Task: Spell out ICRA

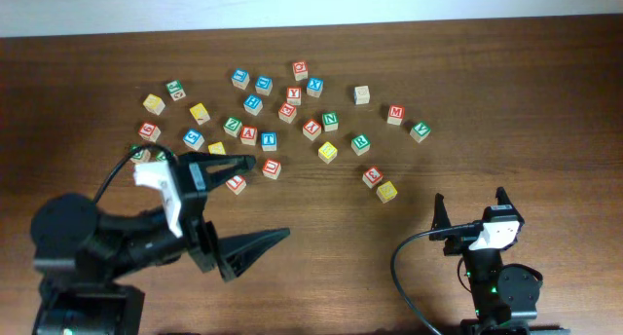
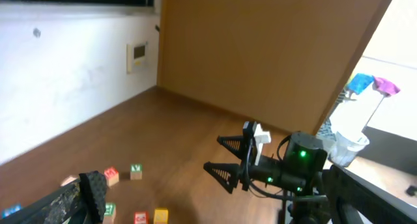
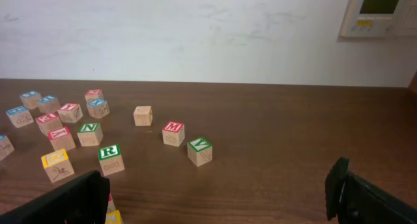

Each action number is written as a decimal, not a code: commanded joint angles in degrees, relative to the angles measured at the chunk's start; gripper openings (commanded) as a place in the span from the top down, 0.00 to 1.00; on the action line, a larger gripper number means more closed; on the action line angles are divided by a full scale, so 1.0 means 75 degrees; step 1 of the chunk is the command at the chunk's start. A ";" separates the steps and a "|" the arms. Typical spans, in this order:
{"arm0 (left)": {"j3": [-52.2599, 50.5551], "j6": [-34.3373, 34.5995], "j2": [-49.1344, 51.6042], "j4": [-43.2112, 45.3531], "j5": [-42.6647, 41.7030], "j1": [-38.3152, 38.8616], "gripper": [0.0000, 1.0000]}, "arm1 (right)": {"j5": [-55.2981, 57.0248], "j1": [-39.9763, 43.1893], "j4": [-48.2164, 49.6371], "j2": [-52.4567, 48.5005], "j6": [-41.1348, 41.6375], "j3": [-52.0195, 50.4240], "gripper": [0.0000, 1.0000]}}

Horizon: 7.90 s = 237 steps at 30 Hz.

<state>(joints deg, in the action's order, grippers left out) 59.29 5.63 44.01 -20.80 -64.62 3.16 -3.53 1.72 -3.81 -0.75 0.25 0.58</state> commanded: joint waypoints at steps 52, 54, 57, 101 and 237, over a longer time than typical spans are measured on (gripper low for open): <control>0.3203 0.5176 0.9801 -0.5421 0.8708 0.0659 0.12 | -0.0096 -0.0029 -0.0035 0.0032 0.0082 -0.0035 0.02; 0.3203 0.5033 0.9917 -0.5301 0.8527 0.0659 0.23 | -0.0096 -0.0029 -0.0035 0.0032 0.0082 -0.0035 0.02; 0.3203 0.5033 0.9917 -0.5234 0.8501 0.0659 0.39 | -0.0096 -0.0029 -0.0035 0.0032 0.0082 -0.0035 0.02; 0.2672 0.4607 0.9917 -0.4613 0.8329 0.0807 0.73 | -0.0096 -0.0029 -0.0035 0.0032 0.0082 -0.0035 0.02; 0.6085 0.3730 0.8376 -0.9640 0.8789 -0.2474 0.01 | -0.0096 -0.0029 -0.0035 0.0032 0.0082 -0.0035 0.02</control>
<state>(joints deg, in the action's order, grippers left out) 105.21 32.80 106.74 -92.73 0.54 -11.11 -3.55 1.72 -3.81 -0.80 0.25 0.58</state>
